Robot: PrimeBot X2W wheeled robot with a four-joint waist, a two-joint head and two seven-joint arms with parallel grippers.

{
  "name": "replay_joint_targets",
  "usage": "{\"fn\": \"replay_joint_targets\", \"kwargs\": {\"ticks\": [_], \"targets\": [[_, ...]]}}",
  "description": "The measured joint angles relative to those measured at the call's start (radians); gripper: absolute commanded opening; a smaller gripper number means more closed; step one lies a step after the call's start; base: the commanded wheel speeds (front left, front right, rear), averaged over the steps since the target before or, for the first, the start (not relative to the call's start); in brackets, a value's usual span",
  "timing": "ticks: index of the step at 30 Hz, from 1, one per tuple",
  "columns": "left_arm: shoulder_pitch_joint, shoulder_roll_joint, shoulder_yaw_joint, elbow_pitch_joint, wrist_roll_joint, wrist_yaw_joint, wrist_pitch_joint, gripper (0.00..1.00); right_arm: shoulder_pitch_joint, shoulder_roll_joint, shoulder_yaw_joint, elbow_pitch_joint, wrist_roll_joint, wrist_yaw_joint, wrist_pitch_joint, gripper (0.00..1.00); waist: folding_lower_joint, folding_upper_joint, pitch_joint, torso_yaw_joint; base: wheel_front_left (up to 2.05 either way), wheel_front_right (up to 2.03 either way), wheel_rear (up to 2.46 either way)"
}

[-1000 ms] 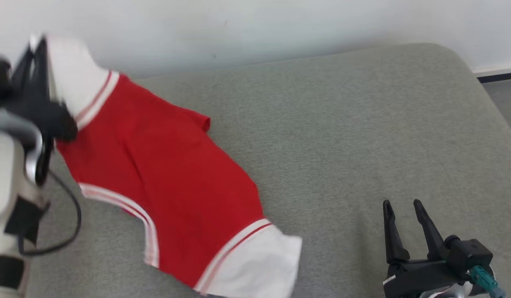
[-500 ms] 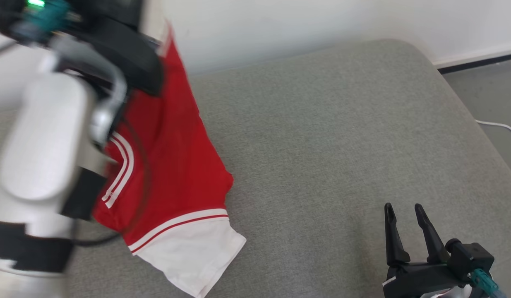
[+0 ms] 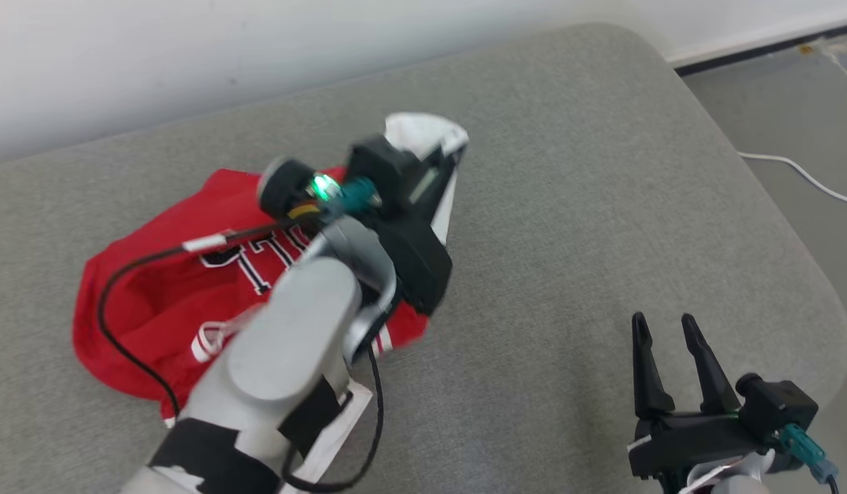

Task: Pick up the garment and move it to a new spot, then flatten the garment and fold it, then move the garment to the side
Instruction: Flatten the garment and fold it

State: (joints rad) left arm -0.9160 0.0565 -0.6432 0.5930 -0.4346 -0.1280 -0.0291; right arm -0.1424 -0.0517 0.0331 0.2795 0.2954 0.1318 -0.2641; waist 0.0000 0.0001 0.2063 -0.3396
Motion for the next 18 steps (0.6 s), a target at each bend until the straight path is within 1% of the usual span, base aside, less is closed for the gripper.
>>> {"fn": "replay_joint_targets", "kwargs": {"ticks": [3, 4, 5, 6, 10, 11, 12, 14, 18], "targets": [[0.017, -0.003, -0.069, 0.055, -0.039, 0.000, -0.031, 0.00, -0.007, 0.000, 0.006, 0.001, 0.005, 0.000, 0.000, 1.00, 0.0000, 0.0000, 0.014, -0.018, 0.00, 0.00, 0.00], [0.020, -0.004, -0.102, 0.064, -0.053, 0.000, -0.041, 0.38, -0.008, 0.000, 0.008, 0.002, 0.009, 0.000, 0.000, 1.00, 0.0000, 0.0000, 0.019, -0.024, 0.00, 0.00, 0.00], [0.019, -0.005, -0.132, 0.070, -0.063, 0.000, -0.049, 0.86, -0.012, 0.000, 0.009, 0.003, 0.011, 0.000, 0.000, 1.00, 0.0001, 0.0000, 0.023, -0.029, 0.00, 0.00, 0.00], [0.018, -0.007, -0.158, 0.076, -0.074, 0.001, -0.058, 1.00, -0.018, 0.000, 0.010, 0.004, 0.011, 0.000, 0.000, 1.00, 0.0000, 0.0000, 0.027, -0.033, 0.00, 0.00, 0.00], [-0.017, -0.007, -0.222, 0.083, -0.119, 0.026, -0.122, 1.00, -0.020, 0.001, -0.002, 0.006, 0.011, 0.000, 0.000, 1.00, 0.0000, 0.0000, 0.033, -0.036, 0.00, 0.00, 0.00], [-0.017, -0.007, -0.222, 0.083, -0.119, 0.026, -0.122, 1.00, -0.020, 0.001, -0.002, 0.006, 0.011, 0.000, 0.000, 1.00, 0.0000, 0.0000, 0.033, -0.036, 0.00, 0.00, 0.00], [-0.045, -0.007, -0.231, 0.084, -0.132, 0.042, -0.163, 1.00, -0.018, 0.001, -0.010, 0.005, 0.003, 0.000, 0.000, 1.00, 0.0000, 0.0000, 0.030, -0.030, 0.00, 0.00, 0.00], [-0.067, -0.007, -0.235, 0.084, -0.139, 0.053, -0.193, 1.00, -0.010, 0.000, -0.017, 0.005, -0.004, 0.000, 0.000, 1.00, 0.0000, 0.0000, 0.024, -0.020, 0.00, 0.00, 0.00], [-0.076, -0.006, -0.210, 0.083, -0.136, 0.081, -0.227, 1.00, 0.004, 0.001, -0.026, 0.003, -0.025, 0.000, 0.000, 1.00, 0.0000, 0.0000, 0.003, 0.014, 0.00, 0.00, 0.00]]}}
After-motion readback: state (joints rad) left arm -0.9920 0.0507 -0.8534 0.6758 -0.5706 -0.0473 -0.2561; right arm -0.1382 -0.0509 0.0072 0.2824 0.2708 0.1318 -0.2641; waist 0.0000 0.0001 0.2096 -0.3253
